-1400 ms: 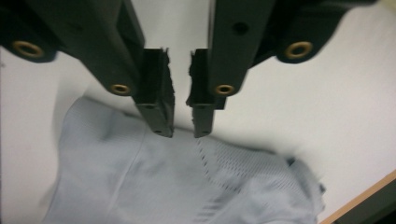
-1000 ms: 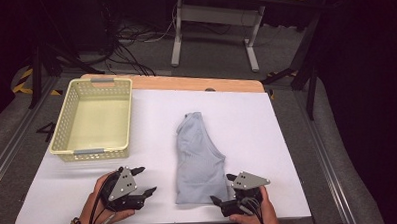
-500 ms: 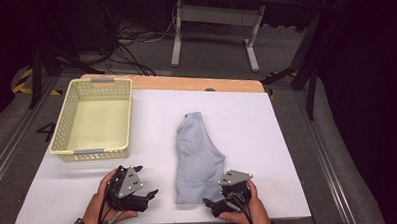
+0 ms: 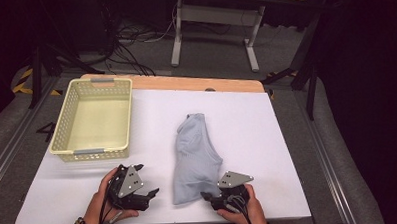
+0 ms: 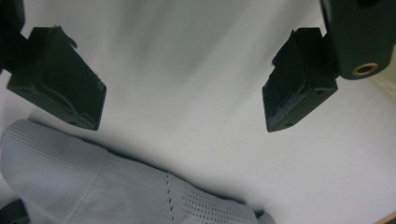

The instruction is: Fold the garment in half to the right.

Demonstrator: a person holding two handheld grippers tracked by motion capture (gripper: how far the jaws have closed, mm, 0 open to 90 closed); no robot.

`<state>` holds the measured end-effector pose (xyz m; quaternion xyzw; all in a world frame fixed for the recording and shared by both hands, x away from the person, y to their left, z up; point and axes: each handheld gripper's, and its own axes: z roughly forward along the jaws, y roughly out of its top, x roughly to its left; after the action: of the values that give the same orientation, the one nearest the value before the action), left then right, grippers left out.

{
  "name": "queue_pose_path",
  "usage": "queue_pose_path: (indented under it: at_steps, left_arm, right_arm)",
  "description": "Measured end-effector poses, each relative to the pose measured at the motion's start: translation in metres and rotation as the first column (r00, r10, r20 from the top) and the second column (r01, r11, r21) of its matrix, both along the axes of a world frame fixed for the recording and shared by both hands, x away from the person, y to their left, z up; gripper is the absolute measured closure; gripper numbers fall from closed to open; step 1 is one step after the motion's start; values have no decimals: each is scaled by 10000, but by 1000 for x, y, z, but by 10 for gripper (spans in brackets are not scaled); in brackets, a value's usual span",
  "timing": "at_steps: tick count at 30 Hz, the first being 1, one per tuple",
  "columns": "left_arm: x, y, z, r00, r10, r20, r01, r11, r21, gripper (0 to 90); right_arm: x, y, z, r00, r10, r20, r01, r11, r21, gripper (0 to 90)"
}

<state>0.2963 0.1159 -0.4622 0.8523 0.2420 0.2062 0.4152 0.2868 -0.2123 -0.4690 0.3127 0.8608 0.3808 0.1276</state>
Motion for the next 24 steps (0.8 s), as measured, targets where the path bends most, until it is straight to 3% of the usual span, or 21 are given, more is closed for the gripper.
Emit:
queue_pose_path:
  at_steps: [6, 9, 12, 17, 20, 22, 24]
  left_arm:
    - [13, -15, 11, 9998, -179, 13, 180, 9984, -537, 140]
    - [25, -32, 20, 9977, 574, 370, -564, 9980, -285, 153]
    - [39, -41, 25, 9990, 442, 19, -438, 9950, -892, 152]
    - [69, -63, 26, 9965, 339, -770, -450, 9880, -1477, 144]
    - [90, -75, 22, 9870, 621, -1485, -894, 9787, -1850, 142]
    - [104, -81, 17, 9724, 882, -2160, -1330, 9702, -2026, 137]
    - [119, -85, 9, 9534, 1104, -2807, -1723, 9631, -2066, 134]
  right_arm:
    - [1, -2, 0, 9998, 210, 56, -211, 9997, 93, 692]
    - [1, -3, 0, 9995, 313, 71, -313, 9995, 40, 709]
    - [0, -3, 2, 9991, 368, 200, -364, 9992, -190, 721]
    - [0, -8, 2, 9990, 383, 226, -377, 9989, -289, 726]
    - [0, -10, 2, 9990, 362, 277, -352, 9988, -346, 727]
    - [0, -10, 2, 9988, 377, 318, -365, 9986, -371, 726]
    - [-1, -10, 2, 9986, 383, 366, -369, 9985, -398, 726]
